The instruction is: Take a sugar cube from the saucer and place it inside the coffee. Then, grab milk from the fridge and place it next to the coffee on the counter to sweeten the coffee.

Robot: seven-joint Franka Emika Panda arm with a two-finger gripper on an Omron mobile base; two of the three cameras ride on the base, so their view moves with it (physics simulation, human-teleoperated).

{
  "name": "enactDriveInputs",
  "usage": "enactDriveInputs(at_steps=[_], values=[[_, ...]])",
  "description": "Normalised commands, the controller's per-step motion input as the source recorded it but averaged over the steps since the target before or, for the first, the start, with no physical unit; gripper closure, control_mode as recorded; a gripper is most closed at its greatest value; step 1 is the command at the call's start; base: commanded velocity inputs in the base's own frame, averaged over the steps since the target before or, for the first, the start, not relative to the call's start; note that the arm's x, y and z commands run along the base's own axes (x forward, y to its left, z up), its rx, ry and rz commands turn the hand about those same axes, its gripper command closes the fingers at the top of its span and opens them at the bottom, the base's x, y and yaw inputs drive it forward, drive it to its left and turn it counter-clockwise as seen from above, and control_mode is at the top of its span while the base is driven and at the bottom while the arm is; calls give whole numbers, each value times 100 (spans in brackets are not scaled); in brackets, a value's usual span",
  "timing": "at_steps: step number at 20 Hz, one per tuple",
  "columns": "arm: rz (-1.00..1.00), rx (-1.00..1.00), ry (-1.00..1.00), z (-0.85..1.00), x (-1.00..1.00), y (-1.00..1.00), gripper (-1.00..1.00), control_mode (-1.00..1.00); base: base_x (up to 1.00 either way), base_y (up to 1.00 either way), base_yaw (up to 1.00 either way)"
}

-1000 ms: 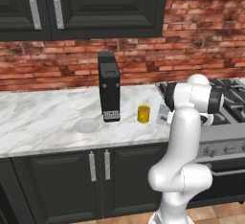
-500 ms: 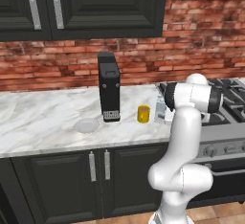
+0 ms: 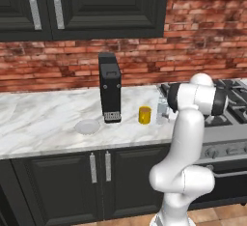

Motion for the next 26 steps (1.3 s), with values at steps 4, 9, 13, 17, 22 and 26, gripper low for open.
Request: enactDriveInputs(at_steps=[4, 9, 13, 17, 22, 26], values=[[0, 0, -3, 39, -10, -22, -100, -100, 0, 0, 0], [0, 1, -14, 63, -38, -35, -100, -100, 0, 0, 0], [-3, 1, -14, 100, -60, -10, -100, -100, 0, 0, 0], [-10, 0, -13, 100, -78, 0, -100, -100, 0, 0, 0], [-11, 0, -16, 100, -77, 0, -100, -100, 0, 0, 0], [-11, -5, -35, 100, -90, 0, -100, -100, 0, 0, 0]])
